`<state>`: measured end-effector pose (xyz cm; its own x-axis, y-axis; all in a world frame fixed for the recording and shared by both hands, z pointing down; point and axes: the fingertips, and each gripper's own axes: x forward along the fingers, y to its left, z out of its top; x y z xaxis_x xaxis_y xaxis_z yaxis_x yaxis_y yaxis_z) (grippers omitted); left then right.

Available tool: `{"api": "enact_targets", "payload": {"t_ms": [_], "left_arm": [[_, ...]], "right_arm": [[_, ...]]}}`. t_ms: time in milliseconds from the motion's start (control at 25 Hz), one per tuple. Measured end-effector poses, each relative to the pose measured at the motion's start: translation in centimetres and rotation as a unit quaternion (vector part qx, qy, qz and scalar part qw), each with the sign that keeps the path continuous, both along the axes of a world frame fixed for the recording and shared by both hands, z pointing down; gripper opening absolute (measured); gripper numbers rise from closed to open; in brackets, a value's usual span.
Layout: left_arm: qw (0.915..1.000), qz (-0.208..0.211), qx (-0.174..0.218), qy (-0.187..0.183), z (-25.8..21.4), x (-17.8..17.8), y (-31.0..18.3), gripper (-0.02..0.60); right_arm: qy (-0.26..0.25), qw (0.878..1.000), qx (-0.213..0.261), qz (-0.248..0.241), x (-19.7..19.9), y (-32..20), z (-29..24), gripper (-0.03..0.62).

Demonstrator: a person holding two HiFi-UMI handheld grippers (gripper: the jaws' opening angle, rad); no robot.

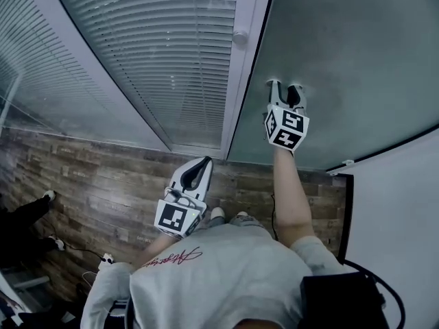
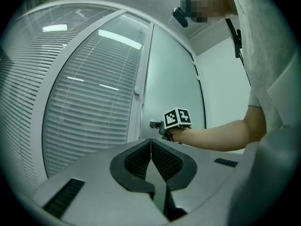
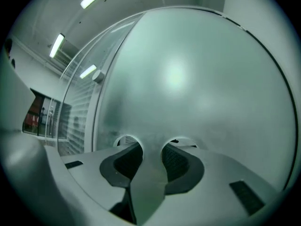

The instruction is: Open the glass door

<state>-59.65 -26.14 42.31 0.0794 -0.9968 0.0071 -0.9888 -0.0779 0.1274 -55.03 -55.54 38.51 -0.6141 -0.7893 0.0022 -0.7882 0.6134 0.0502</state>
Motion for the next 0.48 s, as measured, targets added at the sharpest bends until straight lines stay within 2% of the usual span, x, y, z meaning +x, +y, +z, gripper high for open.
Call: {"api": "enact_targets", "payload": {"t_ms": [240,400,480], "left_arm": [[1.0000,-0.003,0.001,0.003,-0.5,-0.5,-0.3,0.017],[0.9999,-0.010,-0.011,0.006,-0.3,-0.8,-0.7,0.017],[1.0000,-0.009,-0.004,0.002,-0.5,-0.5,-0.4,0.017]], "right_arm": [[-0.027,0.999,-0.003,0.022,0.3,0.1,-0.2,0.129],[-0.033,0.999,-0.001,0.020,0.3,0.4,-0.3,0.129],[-0.036,0.999,0.003,0.018,0.6,1.1,-0.5,0.129]]}}
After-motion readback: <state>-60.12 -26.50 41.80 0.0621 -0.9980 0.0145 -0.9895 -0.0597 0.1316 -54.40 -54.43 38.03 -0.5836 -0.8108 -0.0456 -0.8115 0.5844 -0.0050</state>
